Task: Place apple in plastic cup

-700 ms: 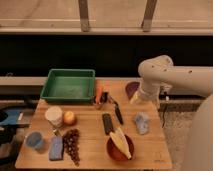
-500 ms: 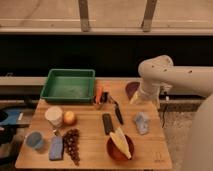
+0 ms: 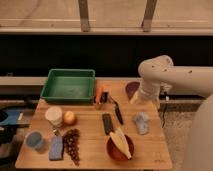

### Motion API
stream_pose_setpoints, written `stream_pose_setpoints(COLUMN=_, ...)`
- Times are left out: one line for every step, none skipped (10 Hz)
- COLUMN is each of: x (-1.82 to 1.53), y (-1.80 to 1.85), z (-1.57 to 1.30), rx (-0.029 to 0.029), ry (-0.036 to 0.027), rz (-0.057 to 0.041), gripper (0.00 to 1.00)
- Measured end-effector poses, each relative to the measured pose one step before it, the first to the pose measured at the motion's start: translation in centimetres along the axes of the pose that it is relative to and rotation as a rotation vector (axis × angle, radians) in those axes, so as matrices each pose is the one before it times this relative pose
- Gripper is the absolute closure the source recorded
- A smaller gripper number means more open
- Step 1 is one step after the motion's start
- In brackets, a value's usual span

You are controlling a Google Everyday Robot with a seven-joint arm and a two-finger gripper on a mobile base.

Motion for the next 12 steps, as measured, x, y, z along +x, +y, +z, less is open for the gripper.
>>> stream_pose_setpoints(x=0.0, y=-0.002, z=0.0, rx=0.00006, ry=0.0, rz=-0.00001, gripper=0.2)
stream_pose_setpoints(x=0.003, y=0.003, z=0.012, rx=0.00005, ry=0.00023, rz=-0.00005, gripper=0.2)
stream_pose_setpoints(x=0.008, y=0.002, z=0.022, rx=0.00014, ry=0.00041, rz=-0.00012, gripper=0.2)
stream_pose_setpoints(x=-0.01, y=0.016, z=-0.01, rx=-0.0001, ry=-0.00025, rz=-0.00025, gripper=0.2)
stream_pose_setpoints(x=0.001, y=0.009, z=0.007, rx=0.0001, ry=0.00013, rz=-0.00023, gripper=0.2)
stream_pose_setpoints(x=-0.001, y=0.005, z=-0.003, rx=-0.00003, ry=-0.00004, rz=-0.00011, gripper=0.2)
stream_pose_setpoints(x=0.0, y=0.002, z=-0.001, rx=0.00001, ry=-0.00001, rz=0.00032, gripper=0.2)
stream_pose_setpoints(x=-0.001, y=-0.001, z=-0.001, rx=0.00004, ry=-0.00005, rz=-0.00026, gripper=0.2)
stream_pose_setpoints(x=0.006, y=-0.004, z=0.006, rx=0.00021, ry=0.00006, rz=-0.00024, gripper=0.2)
stream_pose_setpoints(x=0.025, y=-0.006, z=0.018, rx=0.00072, ry=0.00022, rz=-0.00081, gripper=0.2)
stream_pose_setpoints(x=0.264, y=-0.044, z=0.074, rx=0.01423, ry=-0.0034, rz=-0.01544, gripper=0.2)
stream_pose_setpoints(x=0.077, y=0.55, z=0.027, rx=0.01168, ry=-0.009, rz=-0.02458, gripper=0.2)
